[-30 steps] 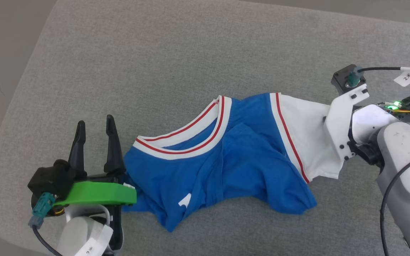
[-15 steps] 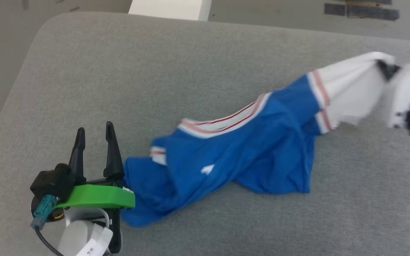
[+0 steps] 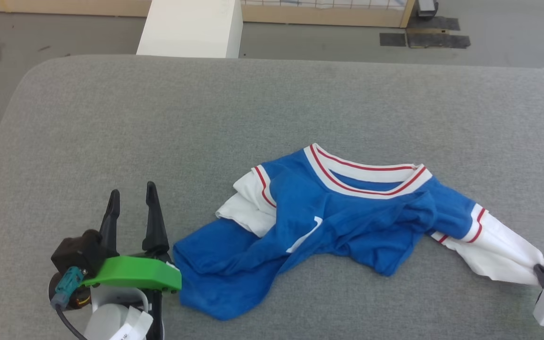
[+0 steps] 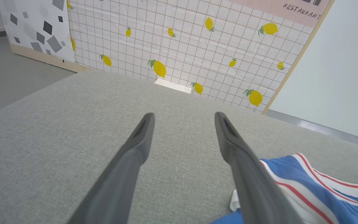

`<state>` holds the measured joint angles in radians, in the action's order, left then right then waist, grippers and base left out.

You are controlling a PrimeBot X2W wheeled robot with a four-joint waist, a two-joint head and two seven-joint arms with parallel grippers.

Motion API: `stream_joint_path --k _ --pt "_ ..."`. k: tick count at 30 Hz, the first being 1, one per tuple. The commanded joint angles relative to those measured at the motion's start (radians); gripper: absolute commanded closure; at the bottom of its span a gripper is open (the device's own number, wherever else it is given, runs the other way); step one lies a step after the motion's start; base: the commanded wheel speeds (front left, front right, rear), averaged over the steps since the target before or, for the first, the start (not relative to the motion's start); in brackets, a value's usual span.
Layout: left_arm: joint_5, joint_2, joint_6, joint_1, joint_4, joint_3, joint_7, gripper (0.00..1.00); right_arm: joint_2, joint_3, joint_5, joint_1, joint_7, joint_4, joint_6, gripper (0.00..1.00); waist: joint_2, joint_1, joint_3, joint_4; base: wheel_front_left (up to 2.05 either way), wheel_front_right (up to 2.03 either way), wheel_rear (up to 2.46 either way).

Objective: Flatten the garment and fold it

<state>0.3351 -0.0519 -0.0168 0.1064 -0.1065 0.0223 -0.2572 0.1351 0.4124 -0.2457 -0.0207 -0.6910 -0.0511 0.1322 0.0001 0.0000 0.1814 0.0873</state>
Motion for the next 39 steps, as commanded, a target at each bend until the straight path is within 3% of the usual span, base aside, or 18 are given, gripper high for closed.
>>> stream_joint_path --k 1,7,11,16,21,25,37,39 --pt "-0.003 0.002 0.008 -0.010 -0.010 -0.002 -0.005 0.00 -0.007 0.007 0.000 -0.006 0.028 0.007 -0.002 0.00 -0.0001 0.0000 -0.013 -0.014 0.00 0.00 0.00" --pt "0.011 0.002 0.013 -0.018 -0.050 0.003 0.011 0.00 -0.050 0.058 -0.066 -0.023 0.203 0.072 -0.002 0.00 -0.0001 0.0000 -0.046 -0.025 0.00 0.00 0.00" --pt "0.029 -0.002 0.015 0.012 -0.056 0.027 0.119 0.00 -0.065 0.088 -0.088 -0.004 0.273 0.118 -0.002 0.00 -0.0001 0.0000 -0.058 -0.026 0.00 0.00 0.00" --pt "0.047 -0.031 0.022 0.135 -0.071 0.095 0.443 0.00 -0.074 0.100 -0.081 0.010 0.277 0.156 -0.002 0.00 -0.0001 0.0000 -0.052 -0.026 0.00 0.00 0.00" --pt "0.025 -0.074 0.009 0.285 -0.131 0.198 0.879 0.00 -0.080 0.086 -0.073 0.002 0.274 0.172 -0.002 0.00 -0.0001 0.0000 -0.026 -0.034 0.00 0.00 0.00" --pt "-0.022 -0.105 0.016 0.380 -0.184 0.264 1.064 0.00 -0.082 0.071 -0.073 -0.011 0.275 0.175 -0.002 0.00 -0.0001 0.0000 0.006 -0.048 0.00 0.00 0.00" --pt "-0.081 -0.123 0.026 0.452 -0.374 0.342 1.138 0.00 -0.085 0.067 -0.074 -0.032 0.284 0.173 -0.002 0.00 -0.0001 0.0000 0.074 -0.085 0.00 0.00 0.00" --pt "-0.068 -0.115 0.025 0.442 -0.394 0.339 1.138 0.82 -0.085 0.068 -0.076 -0.034 0.286 0.170 -0.002 0.00 -0.0001 0.0000 0.078 -0.086 0.00 0.00 0.00"
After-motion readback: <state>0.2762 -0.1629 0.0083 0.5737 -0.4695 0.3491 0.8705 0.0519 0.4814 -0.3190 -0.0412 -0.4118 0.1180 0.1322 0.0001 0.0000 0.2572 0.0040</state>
